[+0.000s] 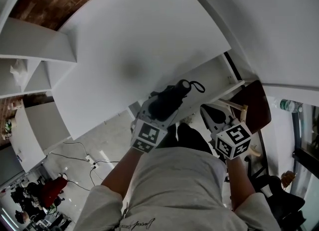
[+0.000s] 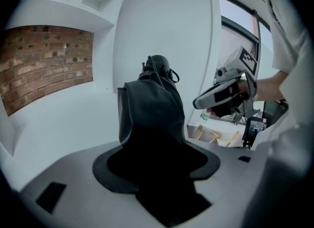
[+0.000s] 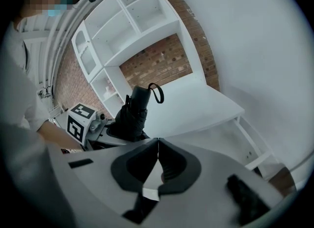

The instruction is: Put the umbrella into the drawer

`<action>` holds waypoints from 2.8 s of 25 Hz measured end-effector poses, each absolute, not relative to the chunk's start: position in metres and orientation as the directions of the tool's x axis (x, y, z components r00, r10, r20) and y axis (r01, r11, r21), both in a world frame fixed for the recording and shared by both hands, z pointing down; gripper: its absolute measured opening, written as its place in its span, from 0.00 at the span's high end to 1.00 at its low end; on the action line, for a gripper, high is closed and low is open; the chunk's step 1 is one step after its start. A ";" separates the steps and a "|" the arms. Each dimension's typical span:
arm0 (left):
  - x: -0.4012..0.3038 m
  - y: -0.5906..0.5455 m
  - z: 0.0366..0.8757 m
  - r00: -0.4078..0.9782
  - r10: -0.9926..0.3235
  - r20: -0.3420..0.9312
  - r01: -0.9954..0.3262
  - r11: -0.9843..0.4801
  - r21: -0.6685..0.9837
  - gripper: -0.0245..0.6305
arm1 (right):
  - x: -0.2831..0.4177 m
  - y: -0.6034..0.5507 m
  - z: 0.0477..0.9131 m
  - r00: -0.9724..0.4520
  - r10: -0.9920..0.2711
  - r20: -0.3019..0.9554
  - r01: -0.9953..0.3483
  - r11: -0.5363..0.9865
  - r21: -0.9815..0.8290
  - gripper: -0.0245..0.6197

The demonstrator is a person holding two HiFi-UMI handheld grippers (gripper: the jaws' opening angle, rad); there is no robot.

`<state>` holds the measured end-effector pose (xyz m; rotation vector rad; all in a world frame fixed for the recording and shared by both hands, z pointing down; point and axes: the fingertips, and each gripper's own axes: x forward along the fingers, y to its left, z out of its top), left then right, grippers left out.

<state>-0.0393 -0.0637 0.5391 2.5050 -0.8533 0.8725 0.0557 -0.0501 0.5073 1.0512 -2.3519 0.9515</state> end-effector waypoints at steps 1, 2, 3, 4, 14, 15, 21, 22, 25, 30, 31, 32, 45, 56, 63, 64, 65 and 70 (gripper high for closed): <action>-0.039 -0.064 0.544 0.624 -0.419 0.659 -0.642 -0.757 0.127 0.55 | 0.055 -0.050 0.509 -0.638 -0.494 0.591 -0.765 0.495 -0.413 0.92; -0.039 -0.064 0.548 0.620 -0.413 0.667 -0.639 -0.759 0.125 0.55 | 0.054 -0.049 0.510 -0.636 -0.491 0.596 -0.765 0.502 -0.403 0.92; -0.039 -0.064 0.553 0.616 -0.406 0.675 -0.634 -0.764 0.119 0.55 | 0.052 -0.048 0.512 -0.636 -0.488 0.599 -0.764 0.507 -0.398 0.92; -0.039 -0.064 0.557 0.612 -0.398 0.683 -0.626 -0.772 0.111 0.55 | 0.051 -0.048 0.513 -0.636 -0.485 0.600 -0.763 0.509 -0.398 0.92; -0.031 -0.055 0.604 0.585 -0.314 0.748 -0.574 -0.811 0.109 0.55 | 0.048 -0.036 0.521 -0.633 -0.469 0.616 -0.767 0.489 -0.417 0.92; -0.032 -0.055 0.608 0.579 -0.308 0.755 -0.572 -0.813 0.107 0.55 | 0.049 -0.036 0.521 -0.632 -0.469 0.617 -0.768 0.486 -0.417 0.92; -0.031 -0.054 0.626 0.552 -0.289 0.782 -0.568 -0.817 0.099 0.55 | 0.053 -0.033 0.526 -0.630 -0.464 0.623 -0.771 0.475 -0.425 0.92; -0.031 -0.054 0.629 0.548 -0.287 0.786 -0.569 -0.816 0.098 0.55 | 0.052 -0.032 0.527 -0.631 -0.462 0.623 -0.769 0.475 -0.427 0.92; -0.030 -0.055 0.639 0.537 -0.282 0.795 -0.578 -0.809 0.104 0.55 | 0.050 -0.029 0.532 -0.637 -0.452 0.624 -0.764 0.476 -0.436 0.92; -0.029 -0.056 0.652 0.500 -0.268 0.823 -0.582 -0.808 0.090 0.55 | 0.048 -0.029 0.534 -0.647 -0.445 0.619 -0.756 0.476 -0.448 0.92; -0.029 -0.056 0.655 0.494 -0.264 0.828 -0.578 -0.812 0.085 0.55 | 0.049 -0.029 0.535 -0.648 -0.444 0.619 -0.756 0.476 -0.450 0.92; -0.028 -0.056 0.657 0.489 -0.260 0.833 -0.573 -0.815 0.082 0.55 | 0.049 -0.028 0.535 -0.648 -0.443 0.619 -0.755 0.476 -0.450 0.92; -0.031 -0.056 0.698 0.416 -0.204 0.886 -0.570 -0.818 0.079 0.55 | 0.066 -0.027 0.542 -0.631 -0.429 0.646 -0.768 0.461 -0.444 0.92; -0.034 -0.059 0.719 0.377 -0.175 0.910 -0.578 -0.812 0.083 0.54 | 0.066 -0.028 0.548 -0.632 -0.414 0.655 -0.766 0.463 -0.447 0.92; -0.031 -0.061 0.728 0.360 -0.151 0.921 -0.575 -0.813 0.091 0.54 | 0.069 -0.029 0.549 -0.628 -0.420 0.655 -0.771 0.453 -0.448 0.92; -0.031 -0.061 0.729 0.358 -0.146 0.922 -0.572 -0.815 0.093 0.54 | 0.070 -0.029 0.549 -0.627 -0.420 0.656 -0.772 0.451 -0.449 0.92; -0.030 -0.061 0.731 0.355 -0.140 0.924 -0.568 -0.818 0.094 0.54 | 0.070 -0.029 0.550 -0.626 -0.420 0.658 -0.773 0.449 -0.449 0.92; -0.028 -0.060 0.740 0.331 -0.105 0.938 -0.555 -0.826 0.104 0.54 | 0.073 -0.028 0.552 -0.622 -0.416 0.663 -0.775 0.446 -0.448 0.92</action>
